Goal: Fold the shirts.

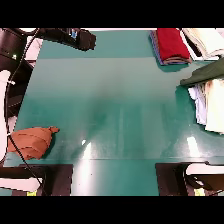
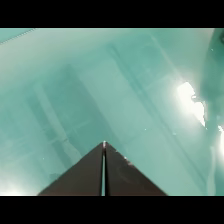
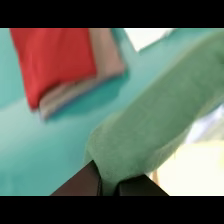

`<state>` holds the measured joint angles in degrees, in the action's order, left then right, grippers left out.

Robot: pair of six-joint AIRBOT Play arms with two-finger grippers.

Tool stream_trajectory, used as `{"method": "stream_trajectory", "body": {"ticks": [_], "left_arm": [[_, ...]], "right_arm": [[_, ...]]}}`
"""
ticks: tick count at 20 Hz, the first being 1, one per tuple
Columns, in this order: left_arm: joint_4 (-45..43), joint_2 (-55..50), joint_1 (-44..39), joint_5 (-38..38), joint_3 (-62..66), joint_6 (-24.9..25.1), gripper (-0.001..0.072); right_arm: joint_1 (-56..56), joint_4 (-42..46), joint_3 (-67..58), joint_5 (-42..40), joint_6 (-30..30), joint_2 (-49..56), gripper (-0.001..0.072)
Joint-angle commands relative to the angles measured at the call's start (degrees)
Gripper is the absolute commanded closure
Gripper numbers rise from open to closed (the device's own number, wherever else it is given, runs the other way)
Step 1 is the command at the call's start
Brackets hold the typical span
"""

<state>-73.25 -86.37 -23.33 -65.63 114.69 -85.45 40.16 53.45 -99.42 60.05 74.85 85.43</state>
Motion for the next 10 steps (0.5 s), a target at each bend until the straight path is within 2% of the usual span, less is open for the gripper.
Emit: {"method": "stream_trajectory", "body": {"ticks": [1,4,6,8,10], "left_arm": [[0.0,0.0,0.0,-0.4,0.0,-0.3,0.0681],[0.0,0.0,0.0,-1.2,0.0,-0.3,0.0681],[0.0,0.0,0.0,-1.3,0.0,-0.2,0.0681],[0.0,0.0,0.0,-1.3,0.0,-0.2,0.0681],[0.0,0.0,0.0,-1.3,0.0,-0.2,0.0681]], "right_arm": [[-2.2,0.0,-4.0,-8.6,-1.5,1.4,0.0691],[-2.6,0.9,-10.9,-11.5,-1.5,3.0,0.0691],[-1.5,6.1,-12.5,-11.5,0.7,2.5,0.0692],[-0.1,12.1,-10.9,-11.4,5.5,0.6,0.0692],[2.1,13.2,-6.6,-10.7,6.8,-2.4,0.0692]]}}
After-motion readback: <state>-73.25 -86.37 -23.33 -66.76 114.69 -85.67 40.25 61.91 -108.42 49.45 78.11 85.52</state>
